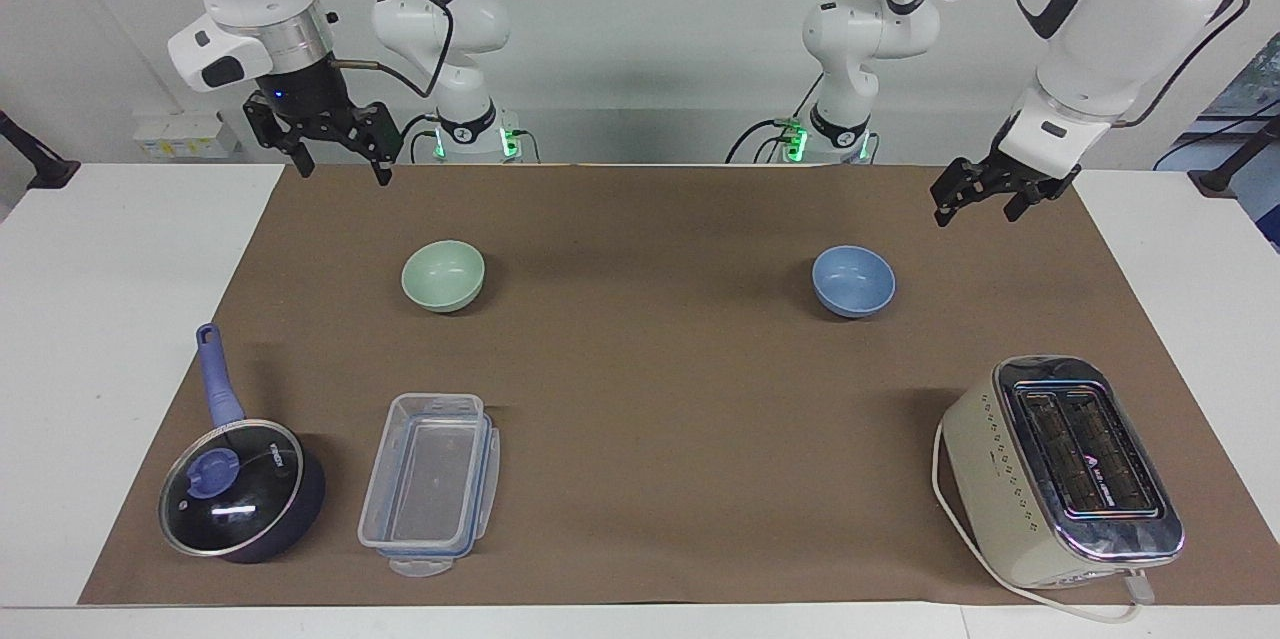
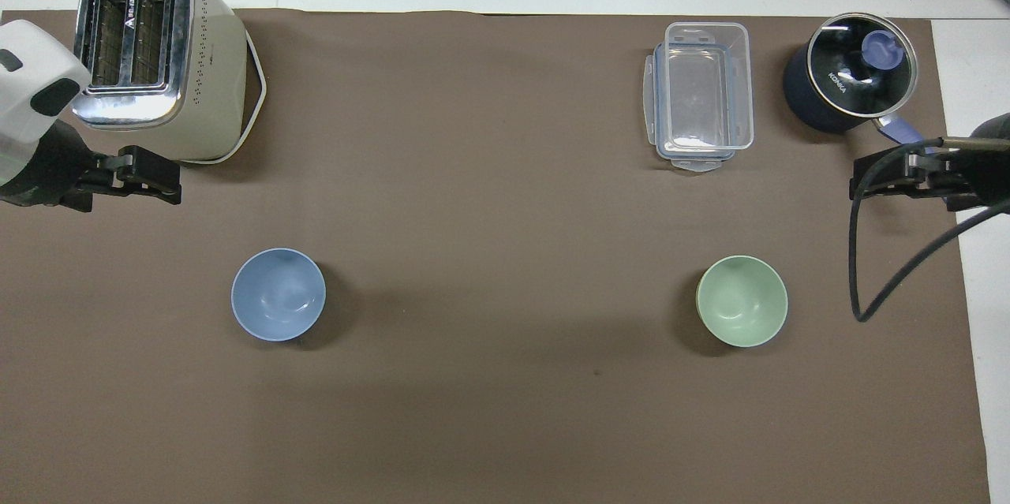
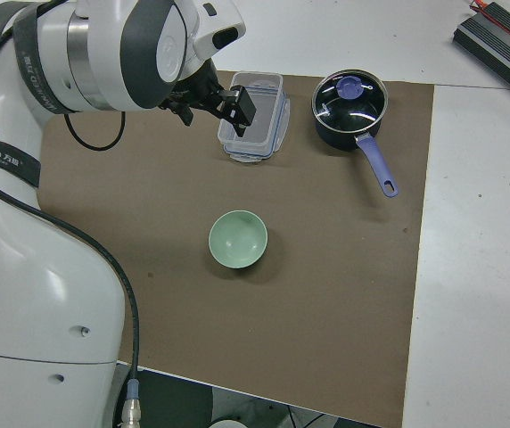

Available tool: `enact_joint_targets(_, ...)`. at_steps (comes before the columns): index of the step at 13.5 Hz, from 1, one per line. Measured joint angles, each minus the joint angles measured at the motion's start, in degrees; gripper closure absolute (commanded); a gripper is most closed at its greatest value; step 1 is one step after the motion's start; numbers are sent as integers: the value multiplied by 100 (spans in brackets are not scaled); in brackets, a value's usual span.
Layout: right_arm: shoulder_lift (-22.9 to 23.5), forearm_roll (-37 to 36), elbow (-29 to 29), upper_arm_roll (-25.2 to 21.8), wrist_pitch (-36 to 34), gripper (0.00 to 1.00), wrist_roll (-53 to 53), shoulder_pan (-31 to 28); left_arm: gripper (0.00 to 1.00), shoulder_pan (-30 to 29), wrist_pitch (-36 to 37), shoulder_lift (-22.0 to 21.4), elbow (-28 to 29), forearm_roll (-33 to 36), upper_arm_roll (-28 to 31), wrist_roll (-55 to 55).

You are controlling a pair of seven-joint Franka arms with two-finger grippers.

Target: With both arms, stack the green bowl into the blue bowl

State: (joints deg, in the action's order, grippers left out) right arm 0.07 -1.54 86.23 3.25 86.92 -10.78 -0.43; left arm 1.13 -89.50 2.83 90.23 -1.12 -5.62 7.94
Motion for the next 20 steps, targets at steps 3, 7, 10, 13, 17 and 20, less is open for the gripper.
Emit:
enact_joint_targets(3, 0, 0, 0, -9, 0, 0, 0, -88, 0, 0, 31, -2, 0, 0, -4, -8)
enact_joint_targets(7, 0, 0, 0, -10, 6, 0, 0, -128, 0, 0, 46, -2, 1, 0, -5, -12)
enact_joint_targets(10, 1, 2, 0, -10, 72, 0, 0, -128, 0, -4, 49, -2, 1, 0, 0, -12)
enact_joint_targets(13, 1, 2, -1, -11, 82, 0, 0, -130, 0, -2, 49, -2, 1, 0, -5, -12)
enact_joint_targets(17, 1, 3, -8, -11, 82, 0, 0, -136, 0, 2, 49, -7, 1, -18, -27, -12)
enact_joint_targets(20, -1, 40, -19, -10, 82, 0, 0, -136, 0, 2, 32, -10, 1, -28, -31, -12)
